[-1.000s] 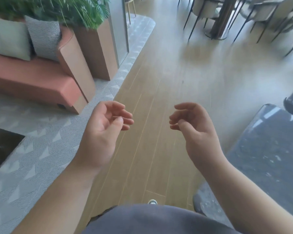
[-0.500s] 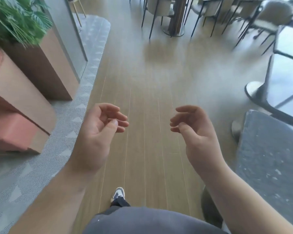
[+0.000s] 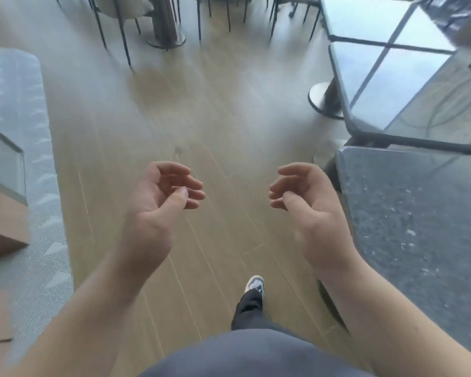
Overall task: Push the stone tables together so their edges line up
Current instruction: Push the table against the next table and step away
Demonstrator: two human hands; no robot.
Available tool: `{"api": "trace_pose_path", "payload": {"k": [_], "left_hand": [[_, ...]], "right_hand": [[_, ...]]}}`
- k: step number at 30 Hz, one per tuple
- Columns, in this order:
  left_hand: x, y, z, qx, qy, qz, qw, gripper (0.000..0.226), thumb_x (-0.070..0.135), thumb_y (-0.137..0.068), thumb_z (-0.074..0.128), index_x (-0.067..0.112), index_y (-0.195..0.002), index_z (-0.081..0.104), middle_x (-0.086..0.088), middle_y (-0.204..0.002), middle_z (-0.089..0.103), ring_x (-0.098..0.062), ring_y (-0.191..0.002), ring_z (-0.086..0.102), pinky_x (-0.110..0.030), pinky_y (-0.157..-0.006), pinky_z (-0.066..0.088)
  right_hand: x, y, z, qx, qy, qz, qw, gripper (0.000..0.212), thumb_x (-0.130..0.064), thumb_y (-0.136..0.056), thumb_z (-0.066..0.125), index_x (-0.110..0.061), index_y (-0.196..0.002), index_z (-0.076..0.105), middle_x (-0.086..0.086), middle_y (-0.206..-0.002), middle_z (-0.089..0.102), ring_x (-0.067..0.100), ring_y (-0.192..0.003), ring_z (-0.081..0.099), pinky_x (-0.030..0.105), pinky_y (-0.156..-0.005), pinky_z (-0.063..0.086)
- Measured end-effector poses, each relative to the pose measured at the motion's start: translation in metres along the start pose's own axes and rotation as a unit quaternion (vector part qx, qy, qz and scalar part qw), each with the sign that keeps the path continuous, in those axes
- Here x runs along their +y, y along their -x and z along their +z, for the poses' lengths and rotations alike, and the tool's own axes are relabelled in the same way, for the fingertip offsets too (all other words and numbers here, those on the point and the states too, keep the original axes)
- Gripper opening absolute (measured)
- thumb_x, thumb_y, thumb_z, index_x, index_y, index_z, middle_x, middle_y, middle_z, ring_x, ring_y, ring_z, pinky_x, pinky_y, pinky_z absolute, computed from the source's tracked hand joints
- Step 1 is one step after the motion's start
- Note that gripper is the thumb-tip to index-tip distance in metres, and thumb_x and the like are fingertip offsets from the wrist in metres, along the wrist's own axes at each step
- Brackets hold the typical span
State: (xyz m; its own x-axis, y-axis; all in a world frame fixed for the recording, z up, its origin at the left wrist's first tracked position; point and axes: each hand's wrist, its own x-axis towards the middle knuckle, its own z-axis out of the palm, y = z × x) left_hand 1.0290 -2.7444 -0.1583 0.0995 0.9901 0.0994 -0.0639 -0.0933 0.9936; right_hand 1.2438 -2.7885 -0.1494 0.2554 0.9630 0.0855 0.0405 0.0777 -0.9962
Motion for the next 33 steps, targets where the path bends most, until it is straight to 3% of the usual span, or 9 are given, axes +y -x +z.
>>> {"api": "trace_pose_path", "payload": {"k": [11,17,21,33], "left_hand": [[-0.041,-0.216,0.133,-0.105,-0.009,-0.025,0.994,0.021,0.012,-0.090,0.049,0.015,-0.108,0.059,0.002,-0.089,0.072,-0.021,-0.085,0.071,-0.032,-0.077,0.058],[-0.059,-0.301,0.197,-0.141,-0.001,-0.030,0.989,0.021,0.010,-0.091,0.048,0.016,-0.109,0.059,0.002,-0.091,0.072,-0.023,-0.087,0.071,-0.033,-0.079,0.059],[-0.077,-0.352,0.221,-0.175,-0.006,-0.054,0.983,0.021,0.011,-0.091,0.049,0.016,-0.109,0.059,0.002,-0.092,0.072,-0.023,-0.087,0.072,-0.033,-0.079,0.058],[-0.129,-0.576,0.293,-0.352,-0.001,-0.093,0.931,0.023,0.012,-0.089,0.049,0.015,-0.108,0.059,0.001,-0.091,0.072,-0.024,-0.087,0.072,-0.034,-0.079,0.057]], "right_hand": [[0.042,-0.178,-0.093,0.076,-0.019,0.025,0.997,0.029,-0.006,-0.087,0.046,-0.018,-0.110,0.060,0.001,-0.091,0.068,0.018,-0.089,0.065,0.038,-0.087,0.056],[0.060,-0.263,-0.130,0.107,-0.015,0.051,0.993,0.033,0.013,-0.096,0.043,-0.012,-0.111,0.058,0.005,-0.091,0.066,0.016,-0.087,0.065,0.039,-0.086,0.056],[0.072,-0.300,-0.141,0.133,-0.016,0.061,0.989,0.028,0.001,-0.091,0.046,-0.014,-0.111,0.059,0.000,-0.090,0.067,0.016,-0.088,0.065,0.033,-0.086,0.056],[0.112,-0.467,-0.146,0.330,-0.005,0.083,0.940,0.030,-0.003,-0.086,0.044,-0.015,-0.109,0.058,-0.008,-0.085,0.066,0.012,-0.084,0.063,0.032,-0.081,0.055]]}}
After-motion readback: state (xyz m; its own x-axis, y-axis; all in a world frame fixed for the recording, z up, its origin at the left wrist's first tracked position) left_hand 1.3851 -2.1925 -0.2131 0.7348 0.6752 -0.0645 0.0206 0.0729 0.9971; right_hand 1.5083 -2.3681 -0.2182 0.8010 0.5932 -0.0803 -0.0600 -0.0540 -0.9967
